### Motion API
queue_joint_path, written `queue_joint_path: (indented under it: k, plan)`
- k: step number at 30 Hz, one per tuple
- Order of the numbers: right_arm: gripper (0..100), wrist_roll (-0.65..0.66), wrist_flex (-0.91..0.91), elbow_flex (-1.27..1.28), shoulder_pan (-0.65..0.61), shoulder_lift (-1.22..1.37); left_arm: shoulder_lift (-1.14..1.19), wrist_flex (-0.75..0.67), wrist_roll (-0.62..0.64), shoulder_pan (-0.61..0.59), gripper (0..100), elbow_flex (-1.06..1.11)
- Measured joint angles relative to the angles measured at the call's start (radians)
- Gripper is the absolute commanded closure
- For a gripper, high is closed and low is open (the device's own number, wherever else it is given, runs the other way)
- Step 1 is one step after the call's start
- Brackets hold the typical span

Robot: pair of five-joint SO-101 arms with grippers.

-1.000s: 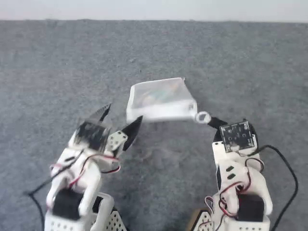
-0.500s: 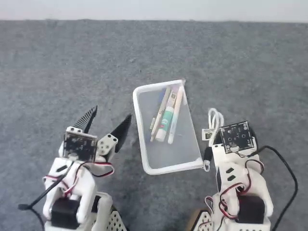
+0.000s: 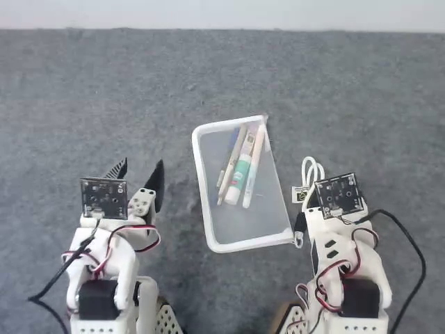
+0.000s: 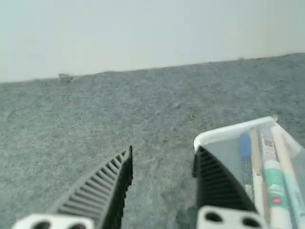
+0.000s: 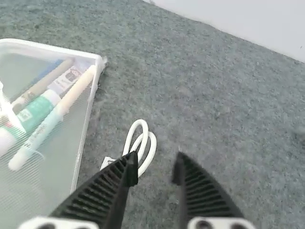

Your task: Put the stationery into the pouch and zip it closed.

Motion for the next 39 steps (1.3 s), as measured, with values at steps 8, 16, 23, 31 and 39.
queue_joint_path:
  k: [8,16,23,31,39]
  plan:
    - [98.3,0.0,-0.029,0.0,0.0,0.0,0.0,0.0,0.003,0.002,99,0.026]
    - [98.5,0.0,0.014,-0.015,0.0,0.002,0.0,0.0,0.003,0.005,99,0.14]
    - [98.6,0.002,0.115,0.005,0.008,-0.006,0.0,-0.094,0.003,0.003,99,0.215]
    - [99.2,0.002,0.103,0.233,0.018,0.005,0.0,-0.199,0.003,0.005,99,0.275]
    - [99.3,-0.123,0.017,0.313,0.098,0.005,0.0,-0.199,0.003,0.005,99,0.275]
